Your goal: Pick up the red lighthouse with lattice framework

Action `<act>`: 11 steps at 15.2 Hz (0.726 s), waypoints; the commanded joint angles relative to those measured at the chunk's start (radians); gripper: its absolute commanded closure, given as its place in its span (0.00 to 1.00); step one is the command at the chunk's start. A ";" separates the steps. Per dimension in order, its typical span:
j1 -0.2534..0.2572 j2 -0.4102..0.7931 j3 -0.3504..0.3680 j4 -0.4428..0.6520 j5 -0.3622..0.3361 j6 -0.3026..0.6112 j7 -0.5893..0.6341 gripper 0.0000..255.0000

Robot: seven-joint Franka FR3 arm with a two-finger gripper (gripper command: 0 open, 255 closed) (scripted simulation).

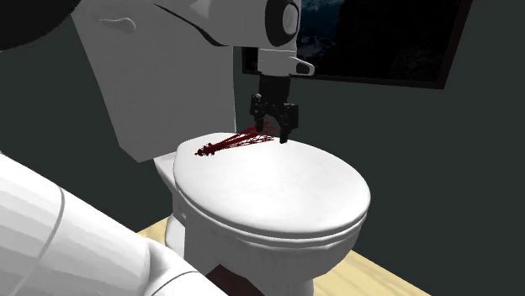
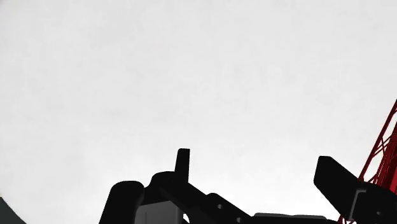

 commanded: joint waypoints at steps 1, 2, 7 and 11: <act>0.009 0.069 0.033 0.057 0.009 0.005 0.044 0.00; 0.014 0.099 0.049 0.083 0.013 0.007 0.065 0.00; 0.039 0.262 0.122 0.226 0.012 0.010 0.173 0.00; 0.065 0.405 0.174 0.363 -0.009 0.003 0.264 0.00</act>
